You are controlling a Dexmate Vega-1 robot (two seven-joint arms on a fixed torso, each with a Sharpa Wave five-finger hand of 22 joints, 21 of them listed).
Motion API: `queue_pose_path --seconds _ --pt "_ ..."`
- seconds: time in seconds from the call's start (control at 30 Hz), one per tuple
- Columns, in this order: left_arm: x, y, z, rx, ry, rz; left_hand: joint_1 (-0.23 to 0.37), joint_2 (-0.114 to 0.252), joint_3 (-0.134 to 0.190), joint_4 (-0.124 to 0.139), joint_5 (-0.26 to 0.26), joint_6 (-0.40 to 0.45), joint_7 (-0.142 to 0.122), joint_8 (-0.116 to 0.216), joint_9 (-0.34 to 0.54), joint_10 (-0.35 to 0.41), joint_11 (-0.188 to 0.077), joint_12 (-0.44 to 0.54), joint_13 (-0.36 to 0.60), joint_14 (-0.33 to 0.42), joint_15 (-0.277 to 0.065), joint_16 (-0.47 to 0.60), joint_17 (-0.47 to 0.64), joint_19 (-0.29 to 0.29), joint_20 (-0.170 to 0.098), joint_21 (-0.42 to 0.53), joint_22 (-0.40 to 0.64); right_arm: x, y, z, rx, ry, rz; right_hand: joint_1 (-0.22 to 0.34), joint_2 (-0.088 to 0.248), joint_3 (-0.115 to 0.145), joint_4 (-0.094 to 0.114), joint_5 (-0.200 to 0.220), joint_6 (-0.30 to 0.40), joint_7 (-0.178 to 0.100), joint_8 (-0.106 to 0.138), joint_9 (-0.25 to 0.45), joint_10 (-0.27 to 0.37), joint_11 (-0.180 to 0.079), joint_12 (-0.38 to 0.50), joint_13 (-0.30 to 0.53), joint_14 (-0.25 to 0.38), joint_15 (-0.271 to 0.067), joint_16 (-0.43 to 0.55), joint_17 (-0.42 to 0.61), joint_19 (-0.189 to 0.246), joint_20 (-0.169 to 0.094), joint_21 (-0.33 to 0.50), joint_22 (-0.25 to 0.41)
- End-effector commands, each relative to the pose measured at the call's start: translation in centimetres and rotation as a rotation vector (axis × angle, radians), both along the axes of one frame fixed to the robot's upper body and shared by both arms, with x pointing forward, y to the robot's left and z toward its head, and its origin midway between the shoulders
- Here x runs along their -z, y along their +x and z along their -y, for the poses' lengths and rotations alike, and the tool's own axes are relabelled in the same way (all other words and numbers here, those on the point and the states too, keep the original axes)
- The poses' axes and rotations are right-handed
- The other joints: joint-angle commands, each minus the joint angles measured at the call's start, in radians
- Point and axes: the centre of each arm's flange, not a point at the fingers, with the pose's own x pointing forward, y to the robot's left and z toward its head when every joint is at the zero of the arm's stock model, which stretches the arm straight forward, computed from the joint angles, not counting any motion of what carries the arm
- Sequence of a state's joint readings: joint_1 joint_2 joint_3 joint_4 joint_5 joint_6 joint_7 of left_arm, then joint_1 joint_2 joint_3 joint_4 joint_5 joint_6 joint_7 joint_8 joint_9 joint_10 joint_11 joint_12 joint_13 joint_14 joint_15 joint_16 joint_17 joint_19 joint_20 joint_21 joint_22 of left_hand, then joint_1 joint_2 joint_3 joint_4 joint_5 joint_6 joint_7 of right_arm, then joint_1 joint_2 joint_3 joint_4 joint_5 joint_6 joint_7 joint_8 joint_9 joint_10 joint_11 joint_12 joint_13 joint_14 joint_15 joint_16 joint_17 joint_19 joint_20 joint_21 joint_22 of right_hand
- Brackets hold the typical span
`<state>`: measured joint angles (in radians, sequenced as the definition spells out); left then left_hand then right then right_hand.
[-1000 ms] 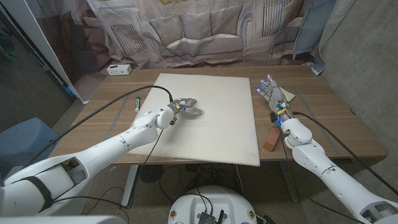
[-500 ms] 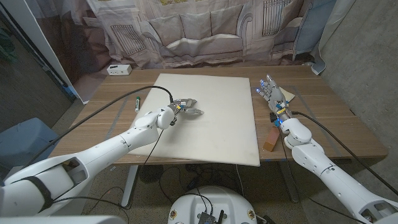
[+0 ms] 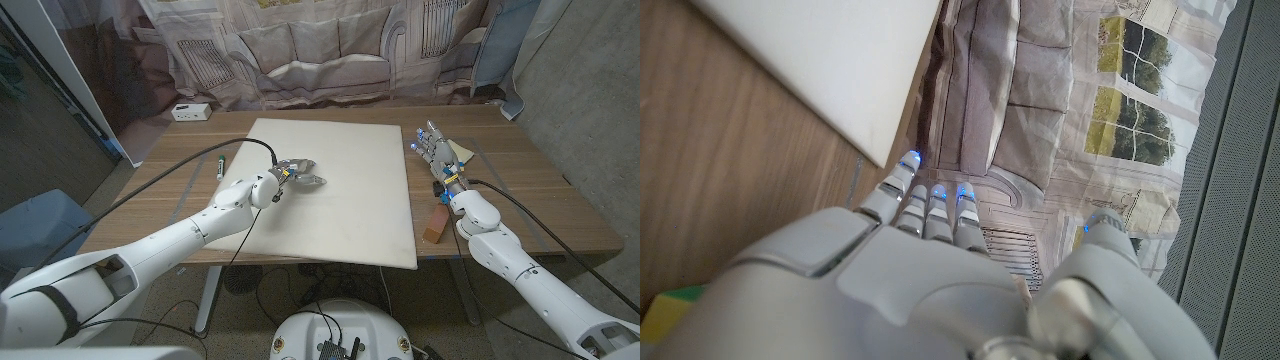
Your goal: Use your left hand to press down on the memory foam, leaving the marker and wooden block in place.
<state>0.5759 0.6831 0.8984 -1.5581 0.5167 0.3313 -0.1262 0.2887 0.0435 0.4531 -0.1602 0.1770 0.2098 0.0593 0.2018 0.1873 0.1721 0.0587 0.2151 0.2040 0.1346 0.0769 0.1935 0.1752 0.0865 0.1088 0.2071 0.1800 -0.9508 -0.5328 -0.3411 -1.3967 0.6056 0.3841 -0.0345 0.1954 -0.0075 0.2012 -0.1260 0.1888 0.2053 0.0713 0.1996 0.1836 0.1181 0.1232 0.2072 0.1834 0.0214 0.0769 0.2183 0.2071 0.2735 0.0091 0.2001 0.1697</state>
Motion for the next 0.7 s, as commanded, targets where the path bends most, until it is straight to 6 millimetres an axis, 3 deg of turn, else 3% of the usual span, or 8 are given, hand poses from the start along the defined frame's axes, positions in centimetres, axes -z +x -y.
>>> queue_pose_path --seconds 0.03,0.7 --pt "-1.7 0.0 -0.1 0.004 -0.006 0.051 0.012 0.001 0.01 0.0 0.002 0.008 0.005 -0.001 -0.002 -0.001 0.003 0.008 0.001 0.006 0.005 -0.002 0.002 0.003 0.003 0.0 0.001 -0.3 -0.3 -0.1 0.001 -0.004 0.005 0.001 0.005 -0.004 -0.001 0.001 0.008 -0.002 -0.001 0.003 0.005 0.003 -0.003 0.006 0.005 0.006 -0.002 0.002 0.004 0.008 -0.001 0.003" --pt "-2.8 -0.5 -0.3 0.001 -0.016 0.108 0.023 0.001 0.014 -0.002 0.002 0.009 0.01 -0.002 -0.002 0.002 0.002 0.008 0.001 0.01 0.006 -0.003 0.002 0.008 0.009 0.0 0.001 -0.4 -0.3 -0.6 -0.005 -0.001 0.027 0.002 0.006 -0.005 -0.001 0.001 0.01 -0.002 -0.002 0.003 0.01 0.002 -0.002 0.006 0.011 0.006 -0.001 0.002 0.016 0.008 0.002 0.003"
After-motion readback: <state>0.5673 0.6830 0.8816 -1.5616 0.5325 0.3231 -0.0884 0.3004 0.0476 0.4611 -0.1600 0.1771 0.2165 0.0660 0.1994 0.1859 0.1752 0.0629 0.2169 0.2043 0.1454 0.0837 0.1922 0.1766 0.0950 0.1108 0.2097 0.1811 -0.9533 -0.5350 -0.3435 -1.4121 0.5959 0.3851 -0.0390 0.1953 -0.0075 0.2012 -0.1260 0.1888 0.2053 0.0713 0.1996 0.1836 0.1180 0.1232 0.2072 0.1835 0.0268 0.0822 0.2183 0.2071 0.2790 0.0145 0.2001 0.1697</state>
